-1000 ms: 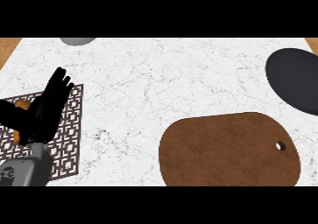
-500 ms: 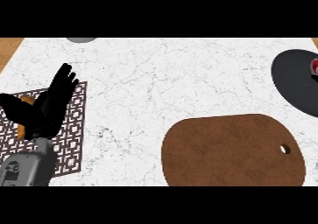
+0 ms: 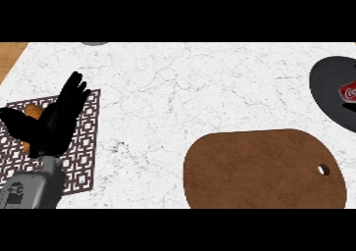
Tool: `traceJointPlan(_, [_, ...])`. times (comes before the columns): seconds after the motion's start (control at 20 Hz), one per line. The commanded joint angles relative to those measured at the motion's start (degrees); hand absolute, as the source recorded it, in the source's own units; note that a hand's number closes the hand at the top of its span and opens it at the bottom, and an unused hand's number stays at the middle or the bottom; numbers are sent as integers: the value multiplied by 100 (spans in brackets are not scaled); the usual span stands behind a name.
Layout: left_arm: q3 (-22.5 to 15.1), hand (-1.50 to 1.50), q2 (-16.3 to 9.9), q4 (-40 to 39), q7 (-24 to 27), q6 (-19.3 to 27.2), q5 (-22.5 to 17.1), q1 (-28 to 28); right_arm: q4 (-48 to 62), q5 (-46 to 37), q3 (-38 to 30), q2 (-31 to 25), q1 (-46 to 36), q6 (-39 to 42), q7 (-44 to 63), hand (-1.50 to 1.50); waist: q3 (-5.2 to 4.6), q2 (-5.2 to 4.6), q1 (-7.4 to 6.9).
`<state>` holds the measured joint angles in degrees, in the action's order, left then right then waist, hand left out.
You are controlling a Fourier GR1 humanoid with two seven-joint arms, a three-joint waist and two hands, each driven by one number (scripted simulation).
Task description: Pick the can from the cutting board and place it in the pan
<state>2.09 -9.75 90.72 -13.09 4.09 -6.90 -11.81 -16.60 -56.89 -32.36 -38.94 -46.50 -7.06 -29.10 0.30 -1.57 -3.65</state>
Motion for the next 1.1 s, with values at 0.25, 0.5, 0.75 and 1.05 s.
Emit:
traceJointPlan(0.25, [-7, 0, 34, 57, -144, 55, 11, -118, 564, 642, -621, -299, -124, 504, -748, -150, 19, -4, 4])
traceJointPlan(0.5, [99, 0, -8, 15, 18, -37, -68, 43, 763, 1441, -1361, -708, -150, 1384, -1087, -150, 11, 35, 112])
traceJointPlan(0.75, [135, 0, -34, 216, -153, 100, -10, 118, 1087, 1991, -1895, -1341, 368, 2517, -1274, -150, 22, 49, 191])
traceJointPlan(1.05, [211, 0, -42, 39, -109, 71, -54, 53, 1209, 2370, -2201, -1922, 846, 4056, -1705, -150, 33, 41, 267])
